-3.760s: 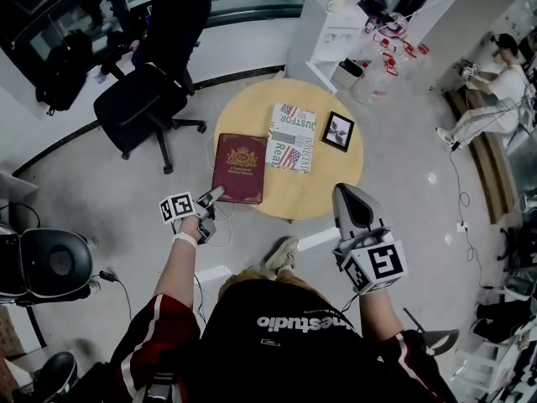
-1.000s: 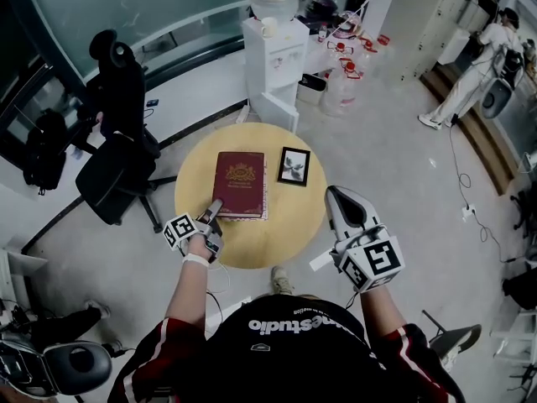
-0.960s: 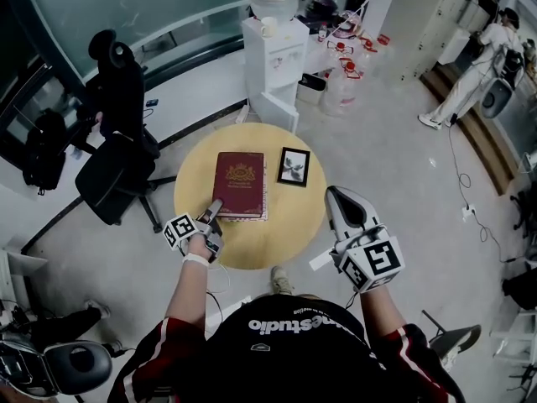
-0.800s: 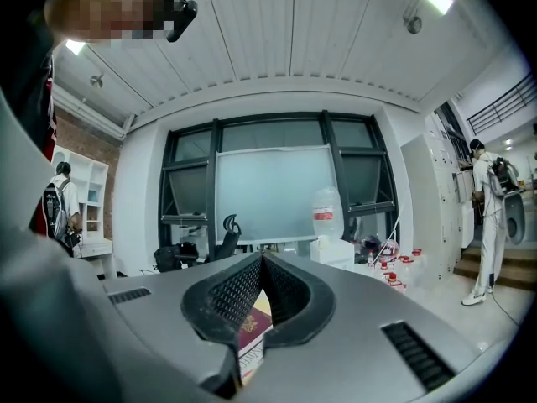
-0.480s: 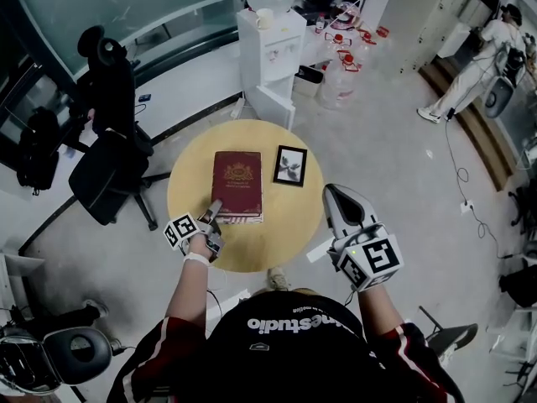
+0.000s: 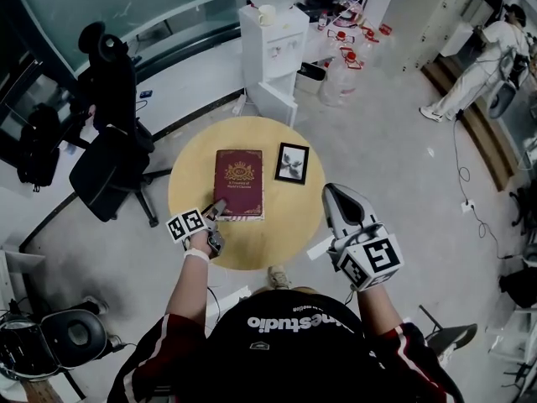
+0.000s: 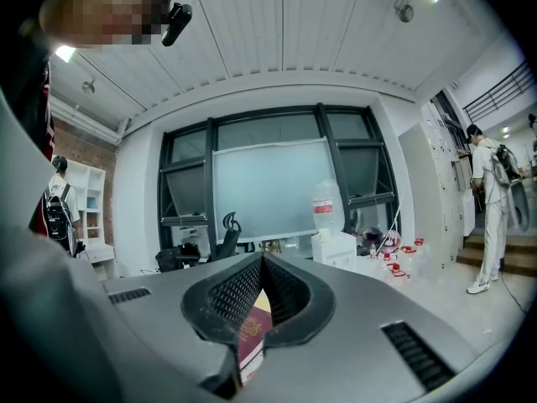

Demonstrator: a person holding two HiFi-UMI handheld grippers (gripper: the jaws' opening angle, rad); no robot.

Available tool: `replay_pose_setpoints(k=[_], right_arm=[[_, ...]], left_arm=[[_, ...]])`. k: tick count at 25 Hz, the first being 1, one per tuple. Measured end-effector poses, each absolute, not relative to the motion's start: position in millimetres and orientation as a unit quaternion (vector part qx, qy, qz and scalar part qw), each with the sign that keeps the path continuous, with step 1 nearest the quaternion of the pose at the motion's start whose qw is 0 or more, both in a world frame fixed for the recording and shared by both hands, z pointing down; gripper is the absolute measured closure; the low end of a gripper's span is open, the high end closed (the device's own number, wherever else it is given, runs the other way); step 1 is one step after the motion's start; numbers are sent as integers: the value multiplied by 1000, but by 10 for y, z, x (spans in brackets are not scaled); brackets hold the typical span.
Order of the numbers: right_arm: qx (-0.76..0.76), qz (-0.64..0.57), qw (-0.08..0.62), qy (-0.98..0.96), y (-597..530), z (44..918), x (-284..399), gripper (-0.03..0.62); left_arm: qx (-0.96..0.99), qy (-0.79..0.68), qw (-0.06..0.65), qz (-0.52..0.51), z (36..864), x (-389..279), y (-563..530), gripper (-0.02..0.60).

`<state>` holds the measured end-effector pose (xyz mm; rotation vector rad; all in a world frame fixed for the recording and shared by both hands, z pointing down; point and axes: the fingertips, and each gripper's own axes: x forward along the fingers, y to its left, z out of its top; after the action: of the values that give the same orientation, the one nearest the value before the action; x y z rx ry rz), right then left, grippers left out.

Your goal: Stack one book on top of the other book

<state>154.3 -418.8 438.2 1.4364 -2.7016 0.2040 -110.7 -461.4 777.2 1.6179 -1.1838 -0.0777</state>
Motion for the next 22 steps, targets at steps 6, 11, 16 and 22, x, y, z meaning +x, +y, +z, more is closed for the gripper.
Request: replay_pose_setpoints(k=[6,11,16,22], right_arm=[[472,69,37,-878,-4161,4398,1601,569],[474,72,38,-877,-4098,4401,1614,568],[477,73,41,-875,-4071,4411,1646,569],[487,77,41,-869,-4070,4440,1698,569]], left_arm=[[701,-508,500,12,7723,-1081,-4675,270],[712,-500,492,21,7657,-1044,-4711,272],[710,-502,494,19,7647,-1035,-4737,272],[707,-504,496,14,7648,-1048,-4750,272]])
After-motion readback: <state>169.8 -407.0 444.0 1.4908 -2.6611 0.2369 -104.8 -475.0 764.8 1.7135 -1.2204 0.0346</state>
